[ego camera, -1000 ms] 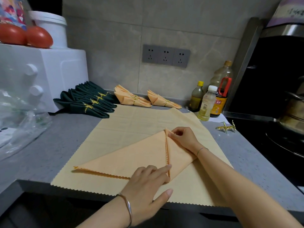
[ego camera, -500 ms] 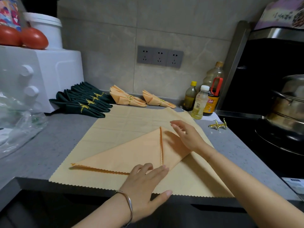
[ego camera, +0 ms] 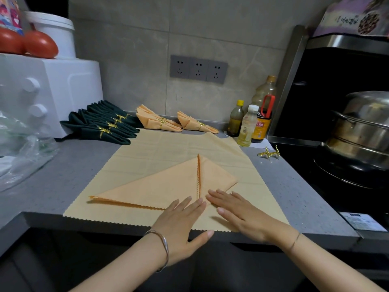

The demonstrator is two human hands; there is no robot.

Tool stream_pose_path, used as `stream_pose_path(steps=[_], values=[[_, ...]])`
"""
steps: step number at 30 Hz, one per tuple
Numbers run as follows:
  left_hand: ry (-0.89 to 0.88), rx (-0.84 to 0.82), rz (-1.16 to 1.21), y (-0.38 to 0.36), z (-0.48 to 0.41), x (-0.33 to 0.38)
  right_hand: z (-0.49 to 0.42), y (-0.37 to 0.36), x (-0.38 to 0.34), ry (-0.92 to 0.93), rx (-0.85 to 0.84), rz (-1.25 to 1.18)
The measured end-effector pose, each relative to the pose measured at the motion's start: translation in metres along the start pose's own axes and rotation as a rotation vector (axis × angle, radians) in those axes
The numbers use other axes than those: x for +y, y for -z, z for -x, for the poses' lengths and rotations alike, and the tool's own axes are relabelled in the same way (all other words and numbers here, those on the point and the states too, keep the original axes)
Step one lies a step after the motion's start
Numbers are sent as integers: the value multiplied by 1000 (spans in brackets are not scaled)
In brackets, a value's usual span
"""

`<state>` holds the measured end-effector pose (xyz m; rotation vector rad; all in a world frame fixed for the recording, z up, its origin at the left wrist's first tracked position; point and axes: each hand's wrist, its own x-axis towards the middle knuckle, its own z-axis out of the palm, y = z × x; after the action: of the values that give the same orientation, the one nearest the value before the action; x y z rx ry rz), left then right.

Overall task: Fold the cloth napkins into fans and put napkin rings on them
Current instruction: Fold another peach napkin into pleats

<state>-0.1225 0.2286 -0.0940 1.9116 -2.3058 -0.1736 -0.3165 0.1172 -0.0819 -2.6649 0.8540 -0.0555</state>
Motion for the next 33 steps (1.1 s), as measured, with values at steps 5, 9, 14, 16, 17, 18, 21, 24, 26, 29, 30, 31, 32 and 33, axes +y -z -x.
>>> stream_pose_path(steps=[5,9,14,16,17,18,21,24,26,29,30,31,32,33], values=[[3,-11,-9,-3,-1,-2,-11,12,31,-149,32,-13],[-5,-7,-46,-6,0,-2,-21,15,51,-210,71,-31],[-36,-2,-13,-5,3,-6,-24,12,40,-194,145,-52],[-37,32,28,1,6,-12,-18,6,24,-127,186,-44],[-31,55,22,3,8,-16,-14,3,14,-97,198,-63],[-20,75,-5,6,11,-21,-11,0,4,-73,208,-87],[39,73,-65,12,19,-32,-5,-8,-18,28,245,-101],[55,27,-34,11,23,-36,-8,-13,-29,124,284,-35],[53,23,-16,8,21,-38,-12,-16,-33,162,311,20],[51,17,11,6,18,-39,-19,-18,-37,161,377,69],[51,19,16,7,18,-38,-22,-19,-38,163,408,90],[49,27,17,6,17,-38,-25,-20,-39,179,450,126],[48,34,19,6,17,-38,-29,-22,-39,207,502,173],[46,41,23,6,17,-38,-32,-23,-40,235,551,222]])
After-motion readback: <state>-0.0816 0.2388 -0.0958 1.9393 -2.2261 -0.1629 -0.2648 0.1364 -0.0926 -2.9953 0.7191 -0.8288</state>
